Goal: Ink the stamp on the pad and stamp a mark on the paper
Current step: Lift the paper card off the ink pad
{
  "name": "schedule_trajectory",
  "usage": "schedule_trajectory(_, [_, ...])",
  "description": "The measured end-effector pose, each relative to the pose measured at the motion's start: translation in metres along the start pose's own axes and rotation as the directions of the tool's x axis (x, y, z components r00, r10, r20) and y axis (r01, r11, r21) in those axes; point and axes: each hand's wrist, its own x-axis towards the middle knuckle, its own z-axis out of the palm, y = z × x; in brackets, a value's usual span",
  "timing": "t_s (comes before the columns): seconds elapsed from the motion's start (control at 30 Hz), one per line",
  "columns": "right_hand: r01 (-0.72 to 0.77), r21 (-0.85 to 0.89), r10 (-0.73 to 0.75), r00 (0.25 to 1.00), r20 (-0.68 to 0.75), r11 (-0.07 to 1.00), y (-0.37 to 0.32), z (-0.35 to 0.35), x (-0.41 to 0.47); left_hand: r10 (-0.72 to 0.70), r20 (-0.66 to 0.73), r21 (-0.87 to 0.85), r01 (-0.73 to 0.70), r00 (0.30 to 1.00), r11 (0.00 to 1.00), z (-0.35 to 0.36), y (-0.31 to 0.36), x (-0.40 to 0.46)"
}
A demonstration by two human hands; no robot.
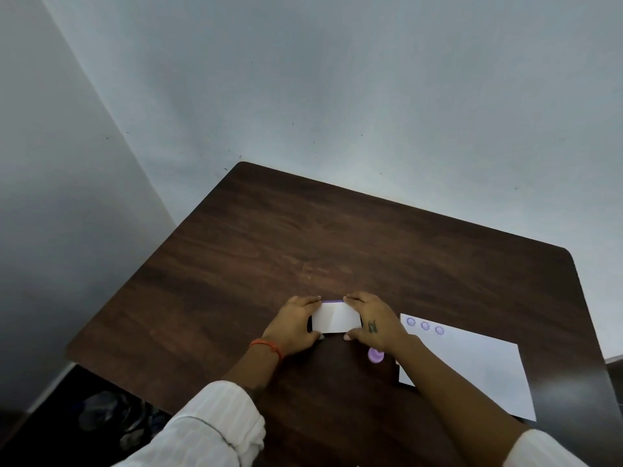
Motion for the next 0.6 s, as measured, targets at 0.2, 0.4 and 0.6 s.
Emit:
schedule_trajectory(0.2, [-0.01,-0.003,0.01,1.0,0.0,1.0,-0.0015,-0.0029,-0.001,-0.014,-0.024,-0.025,0.013,1.0,1.0,0.0004,0.0054,-0.0003])
schedule_trajectory(0.4, [0.022,-0.06,-0.02,0.999,0.033,0.998,-0.0013,-0.0011,-0.0014,-0.044,-0.012,-0.04,0.043,0.999,0.998,0.0006,0.0081,0.0])
schedule_trajectory(0.6, [0.031,-0.071,-0.029,0.999,0.034,0.997,-0.0012,-0.0021,0.0004,-0.052,0.01,-0.025,0.052,0.999,0.998,-0.0015,0.0102,0.0022])
